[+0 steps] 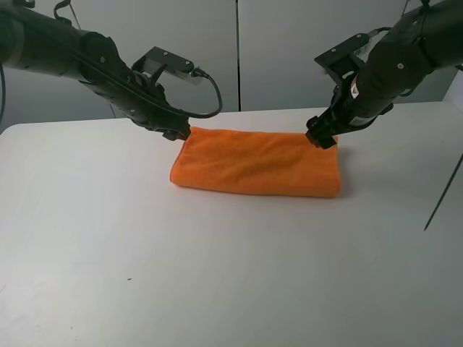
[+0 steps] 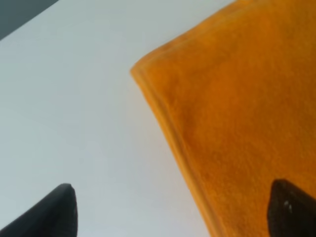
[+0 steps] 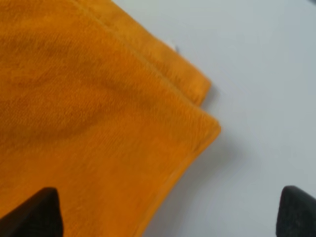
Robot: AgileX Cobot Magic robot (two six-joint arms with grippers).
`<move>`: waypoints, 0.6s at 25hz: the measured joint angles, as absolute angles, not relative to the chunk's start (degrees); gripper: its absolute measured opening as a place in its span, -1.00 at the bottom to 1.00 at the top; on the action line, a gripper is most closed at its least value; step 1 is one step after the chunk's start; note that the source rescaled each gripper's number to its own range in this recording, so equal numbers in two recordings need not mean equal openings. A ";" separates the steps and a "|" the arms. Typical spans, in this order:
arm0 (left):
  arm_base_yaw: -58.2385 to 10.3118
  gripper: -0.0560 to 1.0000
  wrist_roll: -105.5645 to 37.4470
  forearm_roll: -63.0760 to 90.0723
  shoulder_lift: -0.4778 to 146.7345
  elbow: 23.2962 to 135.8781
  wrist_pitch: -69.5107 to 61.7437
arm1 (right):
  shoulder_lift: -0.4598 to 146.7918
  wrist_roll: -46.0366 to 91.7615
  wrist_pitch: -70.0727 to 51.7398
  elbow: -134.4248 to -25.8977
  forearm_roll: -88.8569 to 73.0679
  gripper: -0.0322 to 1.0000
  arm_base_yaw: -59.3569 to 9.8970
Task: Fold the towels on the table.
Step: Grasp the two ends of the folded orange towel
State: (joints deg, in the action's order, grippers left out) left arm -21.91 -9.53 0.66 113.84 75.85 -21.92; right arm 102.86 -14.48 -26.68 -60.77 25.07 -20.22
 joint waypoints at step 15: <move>-19.39 0.97 -8.12 8.97 121.12 78.76 -23.61 | 106.70 5.60 -34.33 -63.66 -10.03 0.87 -16.24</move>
